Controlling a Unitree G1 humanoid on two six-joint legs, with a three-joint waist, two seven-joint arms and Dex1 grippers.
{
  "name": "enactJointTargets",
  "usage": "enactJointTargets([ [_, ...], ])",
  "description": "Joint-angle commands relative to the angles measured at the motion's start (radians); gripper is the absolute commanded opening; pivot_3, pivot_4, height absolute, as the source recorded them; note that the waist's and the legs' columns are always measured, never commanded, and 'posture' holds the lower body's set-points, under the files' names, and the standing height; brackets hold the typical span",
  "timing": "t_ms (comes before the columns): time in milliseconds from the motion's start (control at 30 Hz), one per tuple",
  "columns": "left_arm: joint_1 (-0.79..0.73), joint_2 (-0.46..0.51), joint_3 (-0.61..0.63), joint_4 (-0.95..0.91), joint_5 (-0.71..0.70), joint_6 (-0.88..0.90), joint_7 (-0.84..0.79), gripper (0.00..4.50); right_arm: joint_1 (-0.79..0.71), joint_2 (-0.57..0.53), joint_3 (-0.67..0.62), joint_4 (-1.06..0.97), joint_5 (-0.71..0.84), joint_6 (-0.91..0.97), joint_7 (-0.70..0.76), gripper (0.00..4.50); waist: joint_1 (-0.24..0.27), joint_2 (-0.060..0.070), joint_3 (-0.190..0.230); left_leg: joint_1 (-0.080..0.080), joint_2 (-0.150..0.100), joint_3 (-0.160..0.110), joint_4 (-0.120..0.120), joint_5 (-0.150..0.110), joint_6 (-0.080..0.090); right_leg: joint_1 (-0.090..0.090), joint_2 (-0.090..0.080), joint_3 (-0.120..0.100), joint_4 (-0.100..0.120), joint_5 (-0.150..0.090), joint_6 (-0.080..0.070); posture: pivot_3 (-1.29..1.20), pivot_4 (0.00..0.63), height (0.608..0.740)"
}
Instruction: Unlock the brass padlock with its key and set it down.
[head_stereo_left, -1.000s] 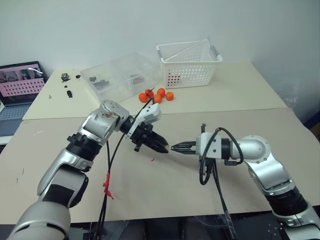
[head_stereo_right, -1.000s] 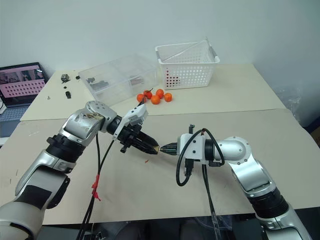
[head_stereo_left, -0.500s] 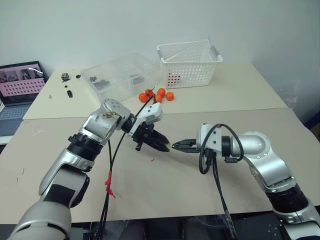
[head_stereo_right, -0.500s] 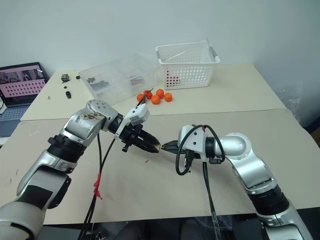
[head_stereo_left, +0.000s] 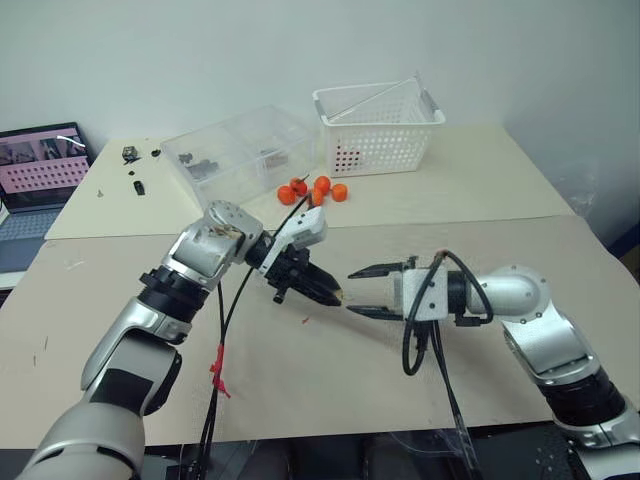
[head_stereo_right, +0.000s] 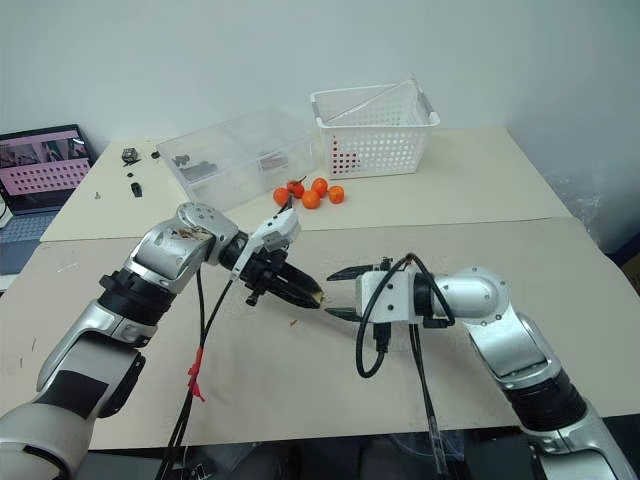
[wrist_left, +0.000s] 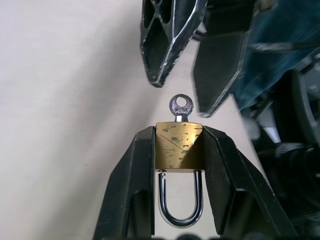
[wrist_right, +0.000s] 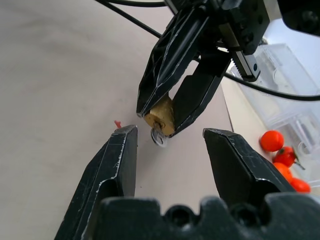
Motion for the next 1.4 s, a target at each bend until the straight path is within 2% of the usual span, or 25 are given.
enactJointTargets([
  [33,-0.038,0.015,0.026,0.016,-0.058,0.081,-0.043,0.84,0.007,0.01,-0.024,-0.003,-0.019,-0.09,-0.037,2.58,0.0,0.0,0.0,0.0,0.0,0.0,0.0,0.0,0.0,0.0,0.0,0.0,0.0,0.0,0.0,0.0,0.15,0.74],
  [467,-0.095,0.002,0.019,0.087,-0.195,0.181,-0.047,0.84,0.026,0.005,-0.039,-0.021,-0.012,-0.105,-0.06,2.58,0.0,0.0,0.0,0.0,0.0,0.0,0.0,0.0,0.0,0.0,0.001,0.0,0.0,0.0,0.0,0.0,0.15,0.74],
  [1400,-0.122,-0.039,-0.031,0.162,-0.216,0.125,-0.047,0.84,0.049,0.004,-0.078,-0.152,0.029,0.019,-0.083,2.58,0.001,0.0,0.0,0.0,0.0,0.0,0.0,0.0,0.001,0.0,0.001,0.0,0.0,0.0,0.0,0.0,0.15,0.74],
])
